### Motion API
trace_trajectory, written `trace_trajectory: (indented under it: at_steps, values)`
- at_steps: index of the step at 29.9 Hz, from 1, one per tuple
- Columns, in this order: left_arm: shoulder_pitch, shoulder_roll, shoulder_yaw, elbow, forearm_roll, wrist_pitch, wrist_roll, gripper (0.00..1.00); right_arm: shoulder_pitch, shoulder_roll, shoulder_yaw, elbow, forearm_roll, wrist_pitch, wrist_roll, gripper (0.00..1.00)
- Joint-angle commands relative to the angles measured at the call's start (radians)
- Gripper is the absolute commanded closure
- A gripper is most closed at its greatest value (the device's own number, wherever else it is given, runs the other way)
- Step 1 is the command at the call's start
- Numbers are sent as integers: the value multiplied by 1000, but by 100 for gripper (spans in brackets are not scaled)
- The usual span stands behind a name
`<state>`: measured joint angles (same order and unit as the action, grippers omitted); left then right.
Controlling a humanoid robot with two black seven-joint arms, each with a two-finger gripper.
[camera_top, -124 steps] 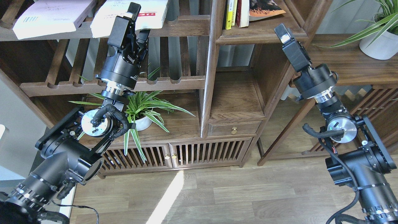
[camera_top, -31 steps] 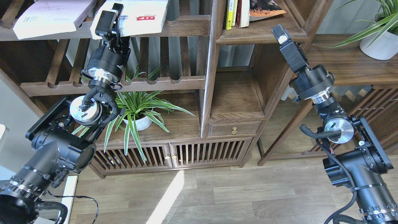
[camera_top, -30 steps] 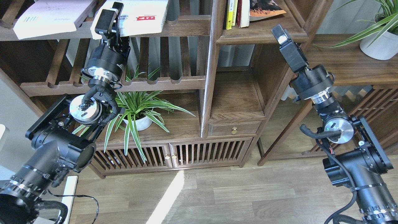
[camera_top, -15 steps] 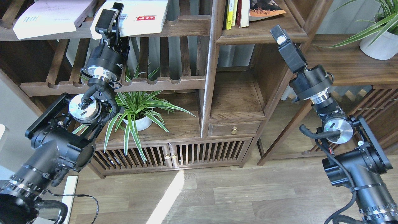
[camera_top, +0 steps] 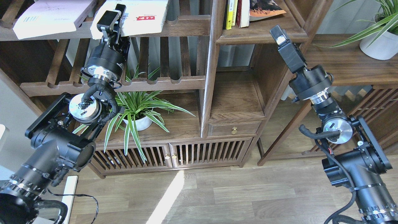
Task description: Organize books on shelf
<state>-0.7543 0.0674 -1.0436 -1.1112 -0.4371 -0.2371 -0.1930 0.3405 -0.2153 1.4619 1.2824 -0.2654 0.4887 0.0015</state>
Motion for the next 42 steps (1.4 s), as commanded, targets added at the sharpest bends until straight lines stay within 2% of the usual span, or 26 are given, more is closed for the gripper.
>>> trace_trajectory:
  at_steps: [1,4,11,15,18,24,28,34,42]
  values:
    - [1,0,-4,-4,0,-2,-2,53,0,1,0,0,0,0,0,4]
    - [1,0,-7,-10,-2,-5,-6,61,0,7,-2,0,-2,0,-2,4]
    - [6,0,-16,-12,0,-5,-5,64,0,7,-2,0,-2,0,-2,4]
    - [9,2,-18,-13,-2,-10,-8,73,0,7,-2,-1,-2,0,-2,4]
    - [10,2,-18,-16,-2,-45,-8,82,0,7,-2,-2,-2,0,-2,4]
    - [10,0,-18,-18,-2,-70,-11,84,-2,7,-5,-2,-2,0,-2,4]
    - [13,0,-18,-18,0,-143,-8,94,-9,20,-9,-5,-2,0,-2,4]
    - [24,3,2,-21,4,-252,4,94,-6,63,-31,-20,-2,0,-3,6]
    - [90,61,37,-99,46,-252,12,97,0,86,-35,-28,-2,0,-11,6]
